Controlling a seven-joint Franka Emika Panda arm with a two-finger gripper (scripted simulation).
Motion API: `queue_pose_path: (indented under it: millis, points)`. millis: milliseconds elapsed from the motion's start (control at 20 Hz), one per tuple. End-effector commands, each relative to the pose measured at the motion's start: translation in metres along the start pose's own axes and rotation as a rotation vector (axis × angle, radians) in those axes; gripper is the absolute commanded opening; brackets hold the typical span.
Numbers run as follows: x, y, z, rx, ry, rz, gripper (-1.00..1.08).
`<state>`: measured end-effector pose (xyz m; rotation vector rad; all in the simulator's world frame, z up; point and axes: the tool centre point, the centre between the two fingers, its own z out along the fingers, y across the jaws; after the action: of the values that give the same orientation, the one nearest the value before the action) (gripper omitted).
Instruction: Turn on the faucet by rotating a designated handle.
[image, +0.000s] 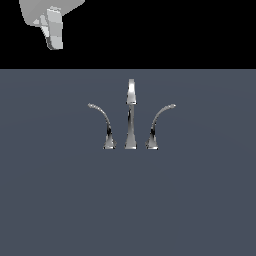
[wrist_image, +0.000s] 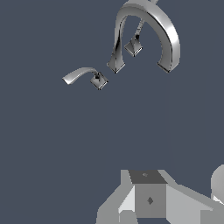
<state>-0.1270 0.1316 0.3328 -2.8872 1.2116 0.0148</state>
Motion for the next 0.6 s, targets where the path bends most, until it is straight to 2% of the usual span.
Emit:
queue_pose_path:
  millis: [0, 550]
  points:
    - [0.005, -0.012, 0.01, 0.002, 0.0, 0.051, -1.0]
    - [0.034, -0.055, 0.052, 0.004, 0.001, 0.26, -1.0]
